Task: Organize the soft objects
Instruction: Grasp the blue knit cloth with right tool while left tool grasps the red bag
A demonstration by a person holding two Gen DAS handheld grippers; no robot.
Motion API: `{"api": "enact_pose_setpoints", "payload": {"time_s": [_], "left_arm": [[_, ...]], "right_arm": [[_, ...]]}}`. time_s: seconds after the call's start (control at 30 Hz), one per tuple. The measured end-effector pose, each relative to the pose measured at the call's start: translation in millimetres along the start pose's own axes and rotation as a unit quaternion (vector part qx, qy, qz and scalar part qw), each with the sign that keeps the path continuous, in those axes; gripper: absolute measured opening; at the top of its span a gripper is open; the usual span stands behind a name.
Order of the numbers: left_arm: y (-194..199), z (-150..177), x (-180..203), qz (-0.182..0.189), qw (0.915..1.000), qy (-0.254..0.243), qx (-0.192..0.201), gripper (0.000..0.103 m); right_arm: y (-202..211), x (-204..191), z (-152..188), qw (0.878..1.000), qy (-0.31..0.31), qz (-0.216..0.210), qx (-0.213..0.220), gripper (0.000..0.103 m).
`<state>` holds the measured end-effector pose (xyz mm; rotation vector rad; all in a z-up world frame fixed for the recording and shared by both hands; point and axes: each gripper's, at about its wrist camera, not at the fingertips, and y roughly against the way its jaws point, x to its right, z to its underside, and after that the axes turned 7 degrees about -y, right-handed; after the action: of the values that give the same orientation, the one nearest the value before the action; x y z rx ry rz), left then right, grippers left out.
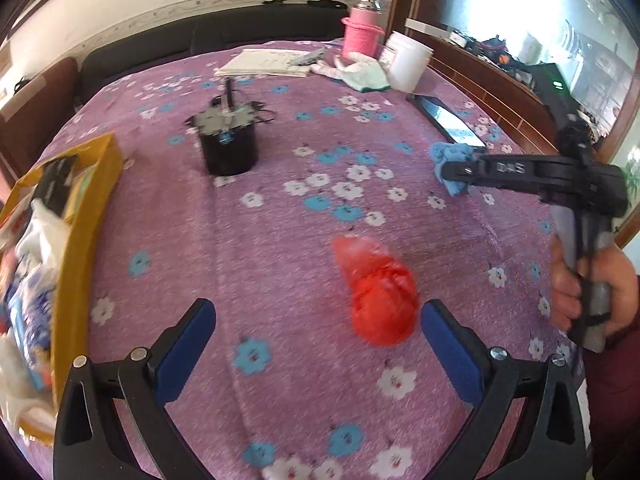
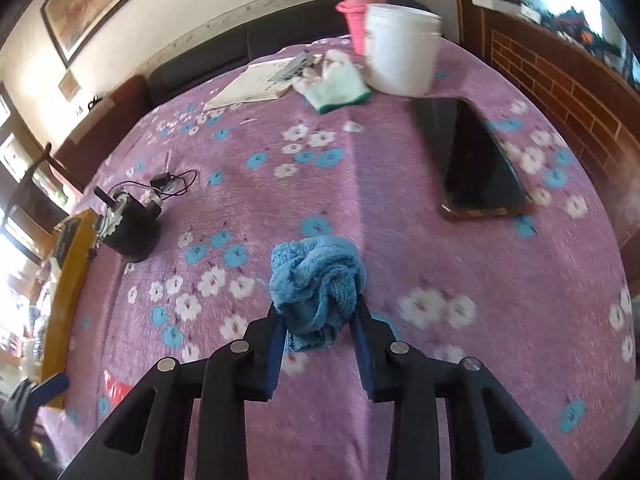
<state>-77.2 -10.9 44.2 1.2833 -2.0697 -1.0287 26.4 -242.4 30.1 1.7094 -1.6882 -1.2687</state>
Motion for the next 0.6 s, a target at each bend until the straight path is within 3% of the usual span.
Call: {"api": "enact_pose_setpoints", "payload": {"time_s": [0.17, 0.33, 0.37, 0.4, 0.43, 0.47, 0.6], "left_arm": [[-17.2, -6.8, 14.4, 0.021, 0.9996, -0.015, -0.007, 0.101], [-29.7, -6.0, 33.6, 0.037, 0.9982, -0.04, -0.023, 0.091], [-32.3, -4.9, 36.3, 0.035, 0.998, -0.046, -0.025, 0.08], [-34.7, -3.7, 37.1, 0.034, 0.9979, -0.048, -0.029, 0.058], [-35.9, -2.7, 36.7, 0.029, 0.9979, -0.049, -0.031, 0.052], [-33.7, -2.5, 36.0, 0.02, 0.9981, -0.052, -0.023, 0.037], [-25.6, -0.6, 28.9, 0.024, 0.9989, -0.036, -0.017, 0.038]], "right_arm": [[18.4, 17.3, 14.6, 1.0, -0.02, -0.008, -0.001, 0.034], [33.2, 15.3, 26.4, 1.0, -0.012, -0.012, 0.007, 0.035], [37.1, 13.8, 28.6, 1.0, -0.01, -0.015, 0.009, 0.035], [39.7, 13.8, 30.0, 1.0, -0.009, -0.016, 0.01, 0.035], [42.0, 12.4, 31.4, 1.0, -0.007, -0.017, 0.012, 0.035], [44.6, 10.8, 33.0, 1.0, -0.005, -0.017, 0.014, 0.035], [49.9, 5.0, 37.9, 1.0, 0.005, -0.015, 0.019, 0.035]]}}
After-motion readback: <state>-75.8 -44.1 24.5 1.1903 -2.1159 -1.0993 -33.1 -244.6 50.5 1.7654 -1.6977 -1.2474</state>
